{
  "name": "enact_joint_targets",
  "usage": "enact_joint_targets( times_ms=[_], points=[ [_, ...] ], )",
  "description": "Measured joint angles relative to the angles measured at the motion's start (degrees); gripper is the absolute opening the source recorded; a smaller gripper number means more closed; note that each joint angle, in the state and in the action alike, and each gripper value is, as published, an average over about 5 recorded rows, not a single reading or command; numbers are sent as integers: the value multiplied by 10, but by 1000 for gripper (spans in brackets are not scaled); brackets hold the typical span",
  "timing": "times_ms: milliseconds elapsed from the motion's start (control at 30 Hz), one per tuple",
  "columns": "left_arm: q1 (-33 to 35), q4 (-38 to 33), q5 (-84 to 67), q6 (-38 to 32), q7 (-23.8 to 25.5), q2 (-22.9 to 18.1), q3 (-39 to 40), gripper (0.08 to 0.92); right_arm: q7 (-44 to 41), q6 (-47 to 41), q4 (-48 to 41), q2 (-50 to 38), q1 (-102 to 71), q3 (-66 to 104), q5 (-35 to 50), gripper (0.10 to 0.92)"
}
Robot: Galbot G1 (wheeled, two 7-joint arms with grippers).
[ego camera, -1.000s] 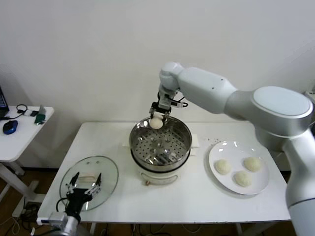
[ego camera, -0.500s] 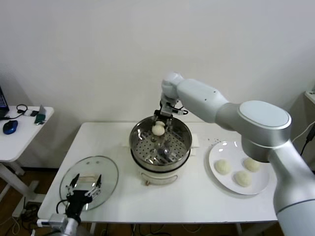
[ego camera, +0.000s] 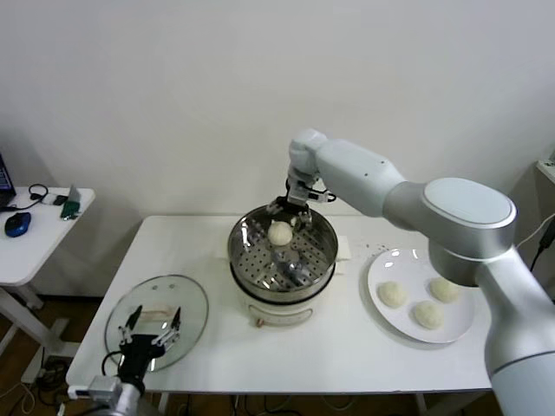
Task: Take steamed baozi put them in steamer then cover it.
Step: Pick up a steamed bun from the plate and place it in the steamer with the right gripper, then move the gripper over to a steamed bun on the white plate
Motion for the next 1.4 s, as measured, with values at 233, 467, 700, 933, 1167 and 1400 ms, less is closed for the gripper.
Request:
enact_joint_targets(
  times_ms=[233,467,700,933,1167,1400],
  points=[
    [-6,-3,6,4,1,-1,6,823,-33,-65,67,-52,93,-92,163,823],
    [-8,-1,6,0,1,-1,8,823,-39,-196,195,-150,220,-250,352,823],
    [-11,1,6,-3,1,-3,10,823,7,-336,333,-261,298,-385,432,823],
    [-13,0,9,-3,1,-10,11,823,62,-446,412,-350,299,-435,438,823],
    [-13,0,13,-3,1,-18,8,823,108,-513,433,-400,236,-414,407,823],
    [-9,0,15,-4,0,-21,5,823,138,-547,412,-414,140,-349,369,823]
  ],
)
